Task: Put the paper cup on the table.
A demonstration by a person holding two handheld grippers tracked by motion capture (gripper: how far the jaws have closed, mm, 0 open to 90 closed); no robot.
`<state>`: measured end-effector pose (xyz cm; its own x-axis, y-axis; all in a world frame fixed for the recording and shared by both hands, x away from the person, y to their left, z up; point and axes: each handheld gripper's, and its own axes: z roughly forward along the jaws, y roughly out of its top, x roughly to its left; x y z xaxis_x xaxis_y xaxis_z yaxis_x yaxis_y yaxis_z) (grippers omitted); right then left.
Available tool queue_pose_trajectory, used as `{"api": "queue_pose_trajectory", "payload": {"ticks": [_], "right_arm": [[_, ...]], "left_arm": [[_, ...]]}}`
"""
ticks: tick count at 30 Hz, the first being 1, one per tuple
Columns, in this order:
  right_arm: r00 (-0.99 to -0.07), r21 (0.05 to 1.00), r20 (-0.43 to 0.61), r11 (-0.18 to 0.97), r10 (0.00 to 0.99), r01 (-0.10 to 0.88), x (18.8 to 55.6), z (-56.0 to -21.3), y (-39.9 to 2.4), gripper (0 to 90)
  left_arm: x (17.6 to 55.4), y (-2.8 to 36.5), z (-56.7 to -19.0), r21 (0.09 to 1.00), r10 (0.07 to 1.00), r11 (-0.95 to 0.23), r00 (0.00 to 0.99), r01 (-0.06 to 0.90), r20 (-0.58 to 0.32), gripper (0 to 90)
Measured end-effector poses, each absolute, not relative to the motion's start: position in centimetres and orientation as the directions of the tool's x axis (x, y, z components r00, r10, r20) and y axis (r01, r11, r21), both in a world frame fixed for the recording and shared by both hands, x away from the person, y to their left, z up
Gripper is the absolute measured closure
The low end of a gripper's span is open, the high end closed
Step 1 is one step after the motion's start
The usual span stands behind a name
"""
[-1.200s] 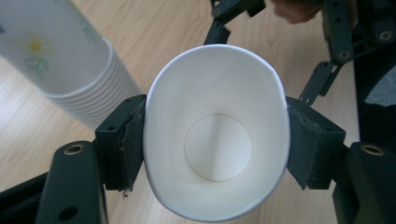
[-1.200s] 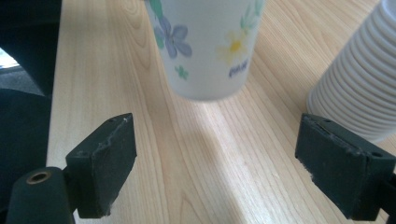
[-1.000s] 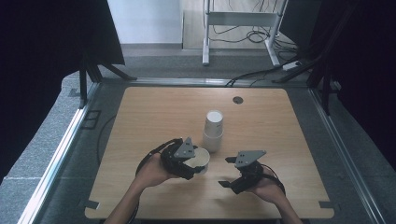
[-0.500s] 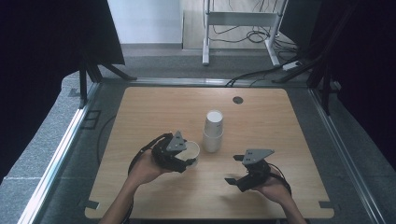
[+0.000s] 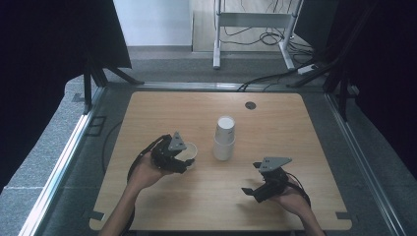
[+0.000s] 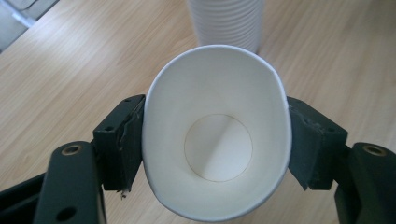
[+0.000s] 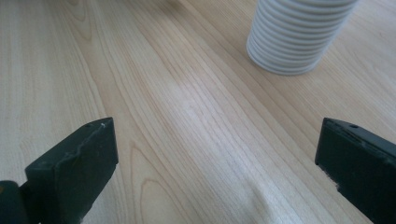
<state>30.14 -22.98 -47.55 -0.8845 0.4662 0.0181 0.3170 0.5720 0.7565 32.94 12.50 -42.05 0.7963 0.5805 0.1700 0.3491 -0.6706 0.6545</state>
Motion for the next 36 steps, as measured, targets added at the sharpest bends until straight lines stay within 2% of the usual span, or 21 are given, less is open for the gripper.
{"api": "queue_pose_trajectory", "payload": {"ticks": [10, 19, 27, 33, 36], "right_arm": [[-0.879, 0.746, 0.019, 0.578, 0.476, 0.330, 30.4, -48.0, -23.4, 0.0], [-0.877, 0.739, 0.017, 0.585, 0.479, 0.334, 30.4, -48.1, -23.4, 0.0], [-0.882, 0.733, 0.016, 0.594, 0.472, 0.331, 30.4, -48.3, -23.3, 0.7], [-0.887, 0.729, 0.018, 0.601, 0.462, 0.327, 30.4, -48.3, -23.3, 1.1], [-0.887, 0.730, 0.018, 0.600, 0.462, 0.328, 30.4, -48.3, -23.3, 1.1]], "left_arm": [[34.6, 13.1, -43.6, 0.621, 0.642, -0.655, 0.750, 0.430, 0.158, 27.2], [35.4, 13.0, -44.8, 0.602, 0.672, -0.649, 0.722, 0.465, 0.165, 26.4], [35.9, 13.3, -45.1, 0.619, 0.705, -0.602, 0.700, 0.505, 0.115, 24.9], [36.1, 13.3, -45.3, 0.631, 0.721, -0.572, 0.688, 0.525, 0.080, 21.3], [36.2, 13.3, -45.2, 0.637, 0.726, -0.559, 0.685, 0.532, 0.065, 15.2]]}}
